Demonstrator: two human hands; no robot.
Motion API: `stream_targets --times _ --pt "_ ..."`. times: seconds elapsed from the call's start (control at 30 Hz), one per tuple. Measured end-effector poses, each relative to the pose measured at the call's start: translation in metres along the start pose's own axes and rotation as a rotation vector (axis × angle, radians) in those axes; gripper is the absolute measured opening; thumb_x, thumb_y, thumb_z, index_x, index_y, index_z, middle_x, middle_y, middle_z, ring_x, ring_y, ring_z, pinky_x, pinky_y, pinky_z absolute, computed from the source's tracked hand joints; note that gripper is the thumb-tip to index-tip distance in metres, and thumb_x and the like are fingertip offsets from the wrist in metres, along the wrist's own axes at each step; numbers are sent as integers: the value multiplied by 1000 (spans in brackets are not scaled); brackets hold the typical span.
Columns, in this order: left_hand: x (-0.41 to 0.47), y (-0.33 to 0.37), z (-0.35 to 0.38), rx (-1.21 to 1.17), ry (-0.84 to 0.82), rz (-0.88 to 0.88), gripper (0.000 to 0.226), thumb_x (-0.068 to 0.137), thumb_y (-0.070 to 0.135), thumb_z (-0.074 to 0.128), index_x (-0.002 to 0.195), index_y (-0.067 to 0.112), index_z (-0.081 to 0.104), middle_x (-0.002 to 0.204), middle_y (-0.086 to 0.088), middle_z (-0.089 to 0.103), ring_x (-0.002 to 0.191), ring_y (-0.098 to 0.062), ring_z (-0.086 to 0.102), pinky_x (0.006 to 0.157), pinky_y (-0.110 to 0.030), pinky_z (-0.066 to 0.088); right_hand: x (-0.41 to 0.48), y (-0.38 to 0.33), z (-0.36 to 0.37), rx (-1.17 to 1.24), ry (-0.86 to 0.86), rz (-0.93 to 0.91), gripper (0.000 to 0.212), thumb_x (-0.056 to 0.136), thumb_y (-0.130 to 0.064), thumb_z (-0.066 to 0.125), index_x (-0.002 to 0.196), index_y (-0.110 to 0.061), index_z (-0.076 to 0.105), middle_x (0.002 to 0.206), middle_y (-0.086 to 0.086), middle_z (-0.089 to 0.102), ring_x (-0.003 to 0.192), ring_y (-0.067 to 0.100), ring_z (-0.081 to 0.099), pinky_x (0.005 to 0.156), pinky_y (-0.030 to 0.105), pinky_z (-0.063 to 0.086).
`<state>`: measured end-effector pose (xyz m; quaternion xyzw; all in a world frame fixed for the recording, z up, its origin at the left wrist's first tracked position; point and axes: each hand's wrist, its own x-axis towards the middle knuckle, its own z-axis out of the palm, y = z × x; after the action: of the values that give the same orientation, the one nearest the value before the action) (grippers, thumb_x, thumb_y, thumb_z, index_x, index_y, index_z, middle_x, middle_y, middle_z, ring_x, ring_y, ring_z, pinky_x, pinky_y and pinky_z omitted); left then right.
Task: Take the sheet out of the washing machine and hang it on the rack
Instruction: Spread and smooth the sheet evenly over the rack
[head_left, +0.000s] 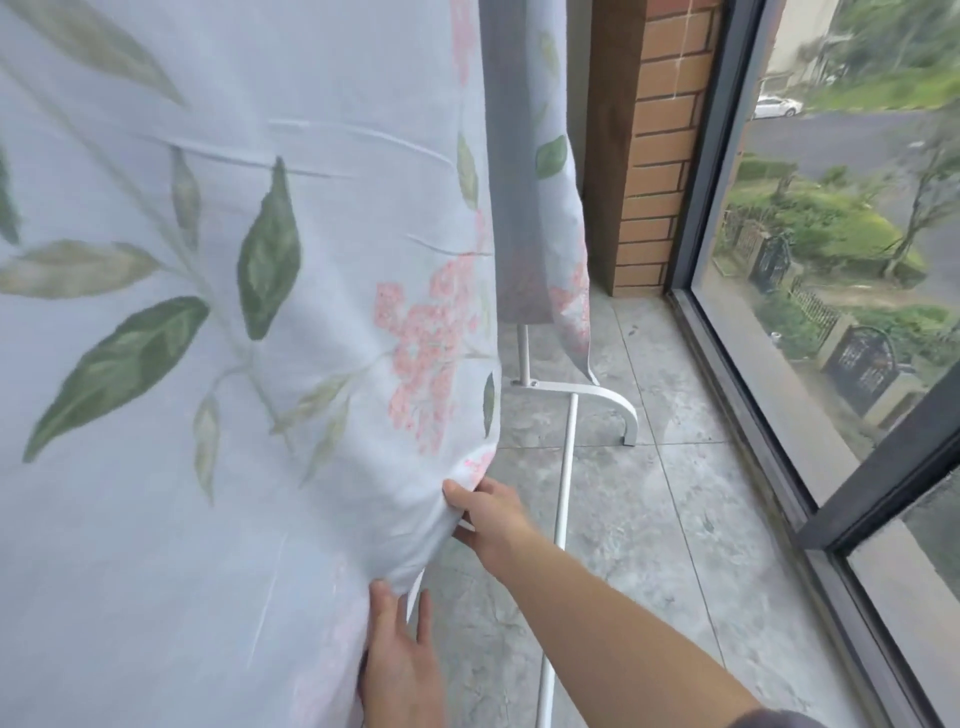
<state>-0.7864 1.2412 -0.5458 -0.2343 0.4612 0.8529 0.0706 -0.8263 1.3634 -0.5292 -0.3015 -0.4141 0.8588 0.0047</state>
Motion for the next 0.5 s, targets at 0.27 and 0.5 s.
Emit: stream_targets --times 0.27,0.5 --pt "18 -20 70 82 -171 -268 37 93 30 50 129 25 45 138 -2 45 118 -21 47 92 -39 39 18 -99 -56 -248 545 -277 88 78 -20 75 147 -18 20 146 8 36 128 25 42 101 35 35" --pt "58 -7 143 3 -119 -194 34 89 23 60 122 15 54 133 -3 52 124 -20 49 93 -35 43 60 -189 -80 -680 634 -458 38 81 -21 64 117 -10 58 108 12 61 111 32 57 86 42 48"
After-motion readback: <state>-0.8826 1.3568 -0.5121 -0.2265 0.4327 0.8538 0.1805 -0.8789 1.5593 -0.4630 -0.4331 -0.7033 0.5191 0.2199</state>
